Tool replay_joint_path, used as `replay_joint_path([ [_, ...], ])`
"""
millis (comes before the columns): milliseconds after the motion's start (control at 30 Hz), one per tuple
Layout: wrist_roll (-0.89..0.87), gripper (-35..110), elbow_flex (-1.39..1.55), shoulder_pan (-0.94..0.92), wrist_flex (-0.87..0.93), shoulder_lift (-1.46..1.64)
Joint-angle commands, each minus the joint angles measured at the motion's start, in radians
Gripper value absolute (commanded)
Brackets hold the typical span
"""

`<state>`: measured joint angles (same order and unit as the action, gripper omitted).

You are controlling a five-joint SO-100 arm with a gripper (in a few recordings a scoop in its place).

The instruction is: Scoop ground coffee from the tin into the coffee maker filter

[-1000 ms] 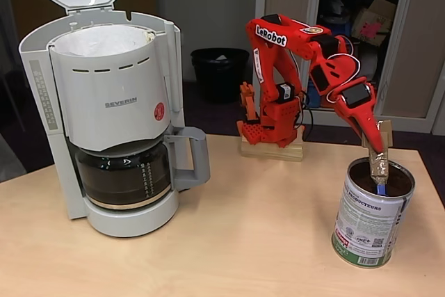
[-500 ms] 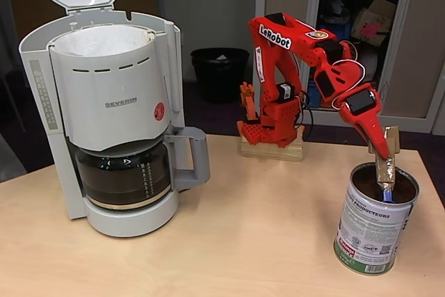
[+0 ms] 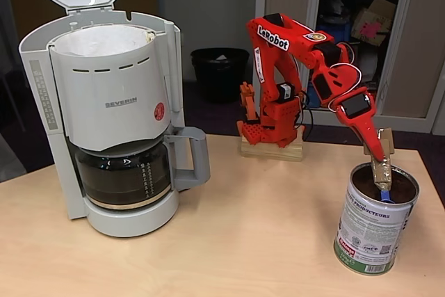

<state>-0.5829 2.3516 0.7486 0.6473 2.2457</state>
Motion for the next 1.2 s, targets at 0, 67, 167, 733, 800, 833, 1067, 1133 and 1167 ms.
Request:
replay_joint_path([
  [0, -0.029, 8, 0.026, 0.006, 0.005, 0.037],
  [67, -0.037, 9, 0.034, 0.006, 0.006, 0.044],
  [167, -0.055, 10, 0.044, 0.008, 0.011, 0.052],
  [733, -0.084, 15, 0.057, 0.011, 0.023, 0.061],
  [800, -0.086, 15, 0.061, 0.011, 0.023, 0.063],
  [833, -0.087, 15, 0.064, 0.011, 0.023, 0.063],
  [1067, -0.089, 17, 0.087, 0.005, 0.028, 0.080],
  [1133, -0.089, 17, 0.095, 0.002, 0.028, 0.087],
  [1167, -0.089, 17, 0.098, 0.002, 0.029, 0.091],
])
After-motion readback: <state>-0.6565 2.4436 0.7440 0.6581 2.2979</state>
